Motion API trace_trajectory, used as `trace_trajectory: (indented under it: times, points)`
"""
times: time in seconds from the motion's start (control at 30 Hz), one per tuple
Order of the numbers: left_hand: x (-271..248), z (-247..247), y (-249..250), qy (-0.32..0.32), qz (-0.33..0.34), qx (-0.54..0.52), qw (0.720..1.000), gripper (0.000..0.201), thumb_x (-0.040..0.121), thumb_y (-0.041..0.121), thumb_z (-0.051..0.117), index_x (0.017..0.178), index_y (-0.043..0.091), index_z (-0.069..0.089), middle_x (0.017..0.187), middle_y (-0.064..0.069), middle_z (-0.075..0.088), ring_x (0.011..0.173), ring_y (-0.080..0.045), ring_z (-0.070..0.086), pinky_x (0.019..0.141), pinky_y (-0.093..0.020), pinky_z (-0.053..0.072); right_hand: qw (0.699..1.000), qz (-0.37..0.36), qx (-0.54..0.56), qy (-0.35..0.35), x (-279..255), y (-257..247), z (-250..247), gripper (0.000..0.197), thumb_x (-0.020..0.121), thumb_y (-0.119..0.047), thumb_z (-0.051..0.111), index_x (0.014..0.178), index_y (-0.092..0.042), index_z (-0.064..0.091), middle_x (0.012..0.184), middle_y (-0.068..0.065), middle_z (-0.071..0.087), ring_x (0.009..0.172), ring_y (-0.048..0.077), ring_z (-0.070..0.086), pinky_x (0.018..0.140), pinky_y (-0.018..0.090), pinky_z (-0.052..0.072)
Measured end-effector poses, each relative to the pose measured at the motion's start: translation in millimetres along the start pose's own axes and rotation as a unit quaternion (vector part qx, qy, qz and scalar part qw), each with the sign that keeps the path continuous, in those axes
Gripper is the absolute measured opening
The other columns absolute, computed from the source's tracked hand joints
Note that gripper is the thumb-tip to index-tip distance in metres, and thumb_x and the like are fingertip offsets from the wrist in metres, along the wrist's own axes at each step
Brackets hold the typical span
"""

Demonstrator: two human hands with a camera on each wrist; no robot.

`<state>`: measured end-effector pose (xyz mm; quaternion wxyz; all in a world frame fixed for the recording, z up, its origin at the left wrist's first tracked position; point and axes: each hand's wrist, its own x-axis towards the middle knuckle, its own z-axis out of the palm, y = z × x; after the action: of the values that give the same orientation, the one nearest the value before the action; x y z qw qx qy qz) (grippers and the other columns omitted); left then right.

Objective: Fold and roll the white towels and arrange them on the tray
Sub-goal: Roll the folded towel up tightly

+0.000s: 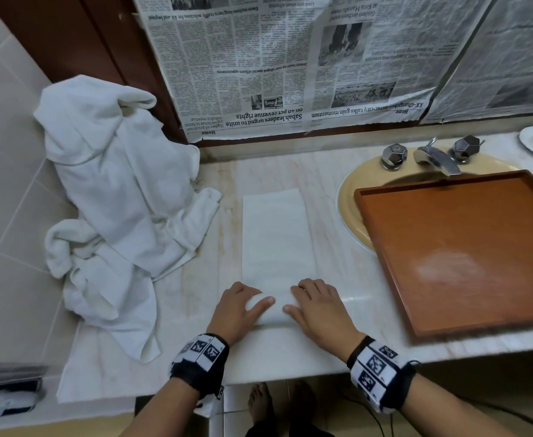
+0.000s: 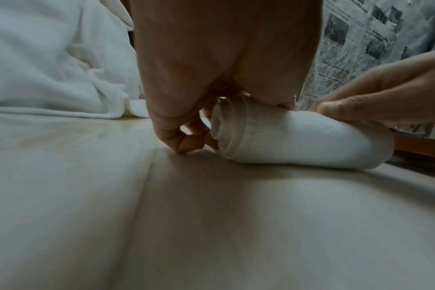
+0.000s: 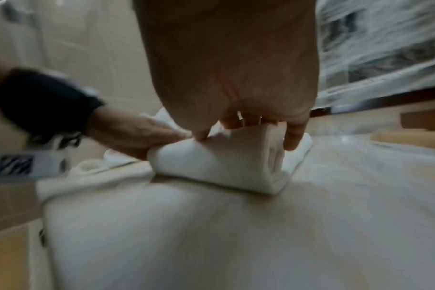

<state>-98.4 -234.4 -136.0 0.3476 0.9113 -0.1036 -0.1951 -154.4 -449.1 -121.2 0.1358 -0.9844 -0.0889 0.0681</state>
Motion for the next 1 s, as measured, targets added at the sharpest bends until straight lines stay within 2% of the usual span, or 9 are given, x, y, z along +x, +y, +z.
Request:
trace_trajectory:
  times: [0.13,0.3,0.47,0.57,0.67,0.73,0.83,0.9,1.0]
  points:
    - [5,1,2,0.008,-0.029,-0.016,0.999,0.045,0.086,0.068,0.056,0.104,0.028,0.070,0.102,0.006,0.060,0.104,-0.012,0.057,0.087,-0.025,0.039,0.999,-0.001,0.019,0.031,-7,-2,10,0.068,0.100,-0.065,0.018,0.116,-0.015,0.061,0.108,0.001,0.060,0.094,0.023,0.057,0.078,0.036,0.051]
    - [-12,3,-2,0.039,0.052,-0.032,0.997,0.057,0.077,0.079,0.049,0.121,0.043,0.059,0.125,0.016,0.048,0.117,-0.010,0.040,0.102,-0.028,0.033,0.993,0.016,0.092,-0.077,14,11,-2,0.093,0.081,-0.084,0.007,0.126,-0.018,0.054,0.122,-0.001,0.051,0.114,0.021,0.044,0.097,0.037,0.036]
    - [-17,-1,-4,0.009,0.053,-0.035,0.998,0.050,0.073,0.083,0.050,0.112,0.053,0.059,0.115,0.026,0.049,0.113,-0.007,0.044,0.093,-0.015,0.029,0.979,0.051,0.160,-0.117,19,13,-11,0.062,0.096,-0.067,0.033,0.119,-0.016,0.059,0.117,0.000,0.052,0.114,0.022,0.045,0.099,0.039,0.036]
    - [-7,-4,-1,-0.014,0.035,-0.033,0.999,0.044,0.076,0.077,0.057,0.109,0.049,0.062,0.110,0.020,0.054,0.108,-0.007,0.049,0.090,-0.017,0.033,0.996,0.030,0.087,-0.012,7,7,-4,0.080,0.094,-0.071,0.010,0.115,-0.016,0.063,0.109,0.001,0.057,0.099,0.024,0.054,0.087,0.038,0.045]
    - [0,-7,3,-0.014,0.016,-0.035,0.999,0.037,0.082,0.067,0.063,0.105,0.038,0.067,0.102,0.012,0.061,0.099,-0.004,0.055,0.084,-0.011,0.037,0.998,0.001,0.034,0.048,-3,1,7,0.063,0.100,-0.062,0.024,0.119,-0.015,0.061,0.109,0.001,0.062,0.094,0.023,0.060,0.082,0.036,0.053]
    - [5,-6,5,-0.008,-0.003,-0.027,1.000,0.038,0.083,0.068,0.061,0.097,0.033,0.069,0.093,0.010,0.063,0.092,-0.007,0.058,0.077,-0.011,0.037,0.999,-0.002,0.042,0.019,-1,4,6,0.076,0.095,-0.072,0.021,0.129,-0.015,0.056,0.119,0.001,0.060,0.104,0.022,0.057,0.090,0.036,0.050]
    - [6,0,4,0.014,-0.004,-0.001,1.000,0.065,0.076,0.086,0.041,0.102,0.033,0.068,0.103,0.007,0.062,0.102,-0.016,0.055,0.088,-0.025,0.040,0.995,-0.009,0.080,-0.056,13,15,-5,0.093,0.082,-0.082,0.007,0.136,-0.019,0.049,0.127,-0.002,0.051,0.116,0.020,0.046,0.098,0.033,0.037]
    - [3,2,4,0.037,0.042,0.014,0.998,0.066,0.079,0.082,0.037,0.118,0.036,0.061,0.120,0.012,0.052,0.115,-0.013,0.041,0.095,-0.025,0.032,0.991,-0.008,0.092,-0.093,23,17,-15,0.093,0.078,-0.082,0.011,0.133,-0.020,0.051,0.126,-0.002,0.050,0.117,0.019,0.044,0.098,0.033,0.033]
    - [-4,-1,8,0.024,0.098,0.048,0.994,0.072,0.080,0.085,0.031,0.129,0.039,0.056,0.124,0.020,0.047,0.114,-0.009,0.034,0.096,-0.028,0.034,0.980,0.029,0.126,-0.154,31,18,-20,0.075,0.087,-0.077,0.027,0.127,-0.020,0.055,0.122,0.000,0.050,0.116,0.021,0.043,0.099,0.038,0.033]
